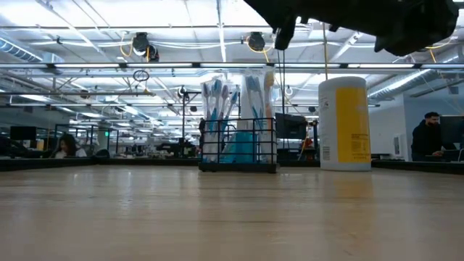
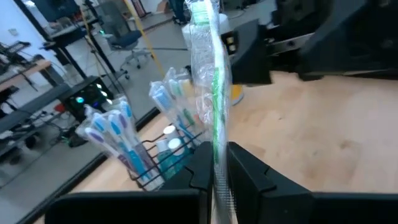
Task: Pick & Place toothbrushing station
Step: Put the green toothbrush into the black wire organizer
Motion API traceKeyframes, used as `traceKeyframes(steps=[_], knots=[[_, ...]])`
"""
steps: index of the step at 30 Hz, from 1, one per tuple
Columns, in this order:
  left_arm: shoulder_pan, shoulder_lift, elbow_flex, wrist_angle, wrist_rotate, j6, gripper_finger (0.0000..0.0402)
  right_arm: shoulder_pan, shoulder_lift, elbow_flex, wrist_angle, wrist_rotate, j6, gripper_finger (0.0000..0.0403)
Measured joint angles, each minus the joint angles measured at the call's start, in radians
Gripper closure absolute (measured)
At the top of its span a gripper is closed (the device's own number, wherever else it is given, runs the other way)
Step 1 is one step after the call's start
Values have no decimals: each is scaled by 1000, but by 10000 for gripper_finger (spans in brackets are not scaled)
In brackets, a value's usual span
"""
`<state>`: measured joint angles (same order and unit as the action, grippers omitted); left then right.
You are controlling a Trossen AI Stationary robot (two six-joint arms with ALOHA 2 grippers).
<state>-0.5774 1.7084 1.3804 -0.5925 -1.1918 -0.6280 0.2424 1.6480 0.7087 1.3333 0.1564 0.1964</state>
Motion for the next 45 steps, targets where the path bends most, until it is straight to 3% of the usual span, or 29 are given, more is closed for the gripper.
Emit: traceKeyframes(steps=[8,14,30,33,41,45], knots=[[27,48,2,162,57,131,371,-1,23,27,35,4,1,201],[29,84,2,246,-11,213,371,-1,23,28,38,4,-24,220],[29,85,1,242,8,227,370,2,21,29,9,53,-112,380],[34,84,0,241,56,218,370,3,21,28,-1,52,-115,380],[54,84,0,212,64,203,369,1,21,28,-6,60,-114,368],[60,84,0,174,86,203,344,-1,22,28,-38,60,-115,377]])
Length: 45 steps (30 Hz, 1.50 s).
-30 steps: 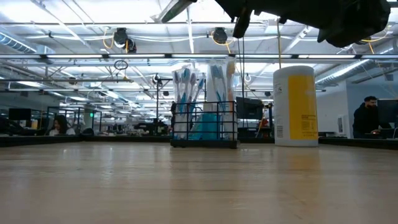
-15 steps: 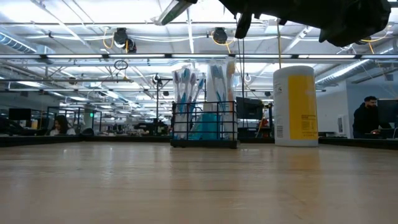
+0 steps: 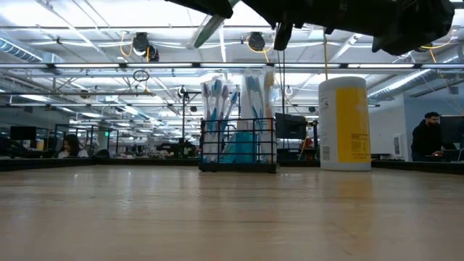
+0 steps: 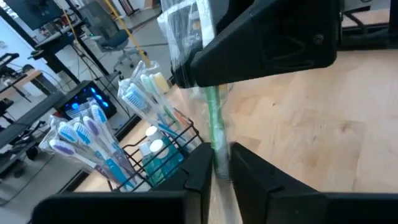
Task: Pick & Place toothbrushing station
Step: Put the green toothbrush into the black wire organizer
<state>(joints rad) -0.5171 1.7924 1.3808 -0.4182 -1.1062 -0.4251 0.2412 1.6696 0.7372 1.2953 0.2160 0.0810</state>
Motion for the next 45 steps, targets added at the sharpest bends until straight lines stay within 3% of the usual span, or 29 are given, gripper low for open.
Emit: traceKeyframes(steps=[7,11,19,27,33,37,45], knots=[[0,0,0,-25,47,8,270,-21,-2,0,-69,-2,-4,372],[-11,-3,0,-32,72,8,243,-32,-50,0,-194,23,8,376],[-60,-57,1,-110,64,27,256,33,-228,0,-546,283,-94,375],[-104,-158,1,-209,62,-6,297,193,-276,0,-540,694,-412,376],[-134,-250,1,-255,48,50,317,158,-246,0,-538,724,-422,375],[-160,-320,-1,-316,38,53,329,87,-197,1,-486,691,-416,377],[-164,-406,1,-447,65,-68,349,5,-108,0,-404,673,-485,377]])
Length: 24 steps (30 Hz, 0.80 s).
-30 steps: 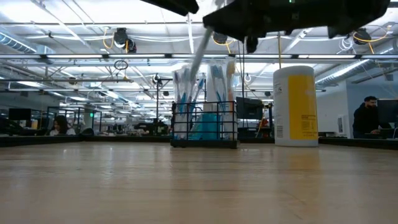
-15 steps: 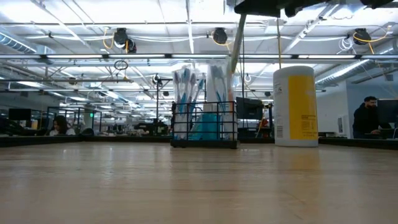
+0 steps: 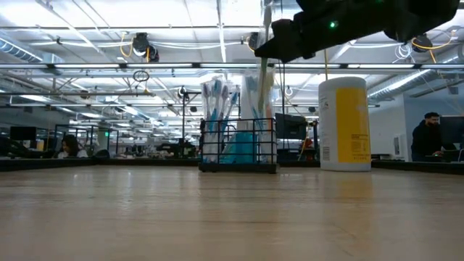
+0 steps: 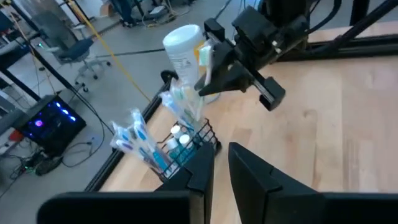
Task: Pick & Place toothbrushing station
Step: Put the green toothbrush into the black wire organizer
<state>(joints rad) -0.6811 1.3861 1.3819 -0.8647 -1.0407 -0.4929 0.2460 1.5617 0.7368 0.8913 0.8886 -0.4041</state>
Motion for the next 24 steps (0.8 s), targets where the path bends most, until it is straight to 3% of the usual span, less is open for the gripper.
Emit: traceKeyframes(steps=[8,15,22,24], knots=[[-2,6,0,-30,54,-41,350,-35,12,0,-60,4,74,371],[-1,7,0,-29,57,-38,350,-38,12,0,-86,77,121,377],[0,8,0,-29,56,-41,350,-71,12,1,-179,69,298,370],[0,8,0,-29,56,-41,350,-94,12,1,-233,20,365,373]])
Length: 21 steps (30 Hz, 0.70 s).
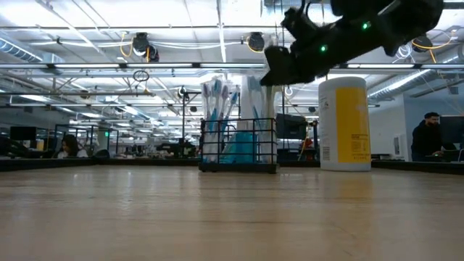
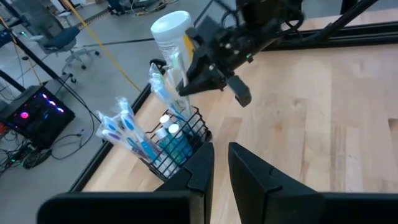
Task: Pick & Place toothbrushing station
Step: Put the green toothbrush into the black wire organizer
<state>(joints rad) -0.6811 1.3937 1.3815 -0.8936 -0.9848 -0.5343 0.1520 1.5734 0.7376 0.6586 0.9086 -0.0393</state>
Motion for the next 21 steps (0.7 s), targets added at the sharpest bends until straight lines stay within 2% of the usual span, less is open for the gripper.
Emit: traceKeyframes(steps=[6,12,16,21], knots=[[0,0,0,0,0,1,350,-59,0,0,-51,-153,171,372],[0,0,0,0,0,1,350,-91,0,0,-157,-156,273,364],[0,0,0,0,0,1,350,-98,0,0,-172,-159,267,365],[0,0,0,0,0,1,350,-98,0,0,-166,-158,259,344]])
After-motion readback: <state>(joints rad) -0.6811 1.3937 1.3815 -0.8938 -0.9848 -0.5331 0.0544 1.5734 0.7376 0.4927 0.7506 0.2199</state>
